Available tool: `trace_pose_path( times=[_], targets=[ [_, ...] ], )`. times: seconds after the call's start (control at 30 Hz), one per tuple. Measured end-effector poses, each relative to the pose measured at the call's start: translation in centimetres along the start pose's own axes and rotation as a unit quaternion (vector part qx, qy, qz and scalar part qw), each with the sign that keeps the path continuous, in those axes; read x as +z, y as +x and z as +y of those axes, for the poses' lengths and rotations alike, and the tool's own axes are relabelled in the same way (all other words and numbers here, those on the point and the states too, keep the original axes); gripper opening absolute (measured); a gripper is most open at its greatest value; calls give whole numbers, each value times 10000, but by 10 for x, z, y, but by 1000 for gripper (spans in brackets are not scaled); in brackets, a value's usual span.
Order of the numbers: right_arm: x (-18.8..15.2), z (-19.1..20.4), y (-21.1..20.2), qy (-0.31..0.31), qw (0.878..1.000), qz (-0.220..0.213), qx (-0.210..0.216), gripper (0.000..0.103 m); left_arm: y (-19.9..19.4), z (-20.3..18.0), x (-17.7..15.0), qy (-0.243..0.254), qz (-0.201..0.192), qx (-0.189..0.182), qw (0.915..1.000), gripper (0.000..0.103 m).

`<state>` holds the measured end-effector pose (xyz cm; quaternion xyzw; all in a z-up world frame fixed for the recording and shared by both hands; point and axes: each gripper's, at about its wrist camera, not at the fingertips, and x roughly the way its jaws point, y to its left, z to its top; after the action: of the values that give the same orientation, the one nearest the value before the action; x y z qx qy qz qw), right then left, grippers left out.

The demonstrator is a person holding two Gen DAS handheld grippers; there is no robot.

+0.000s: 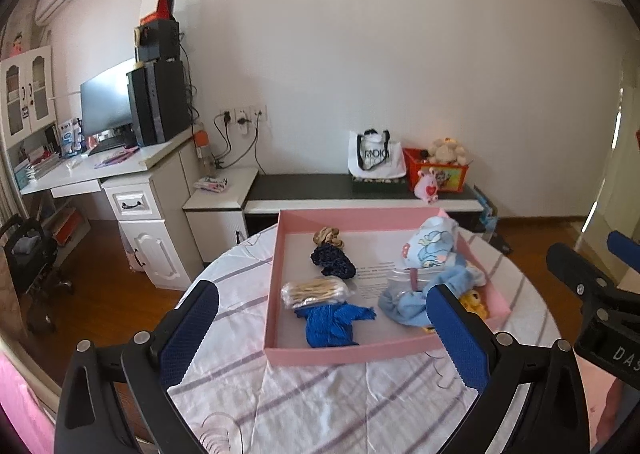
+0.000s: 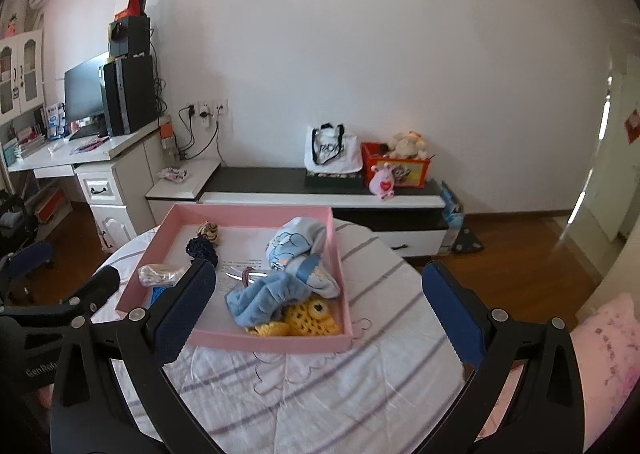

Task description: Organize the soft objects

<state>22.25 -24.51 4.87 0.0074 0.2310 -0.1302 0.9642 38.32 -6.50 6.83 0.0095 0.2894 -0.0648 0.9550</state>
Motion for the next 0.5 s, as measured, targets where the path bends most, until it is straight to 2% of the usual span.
trace_pose_path(
  times=[0.2,0.5],
  targets=[
    [-10,-3,-44,-60,9994,-329,-129,103,-48,-5,-21,4,-275,40,9996,103],
    [-29,-7,-99,-34,9976,-691,-55,103,-113,-16,-52,10,-587,84,9982,103]
  ],
)
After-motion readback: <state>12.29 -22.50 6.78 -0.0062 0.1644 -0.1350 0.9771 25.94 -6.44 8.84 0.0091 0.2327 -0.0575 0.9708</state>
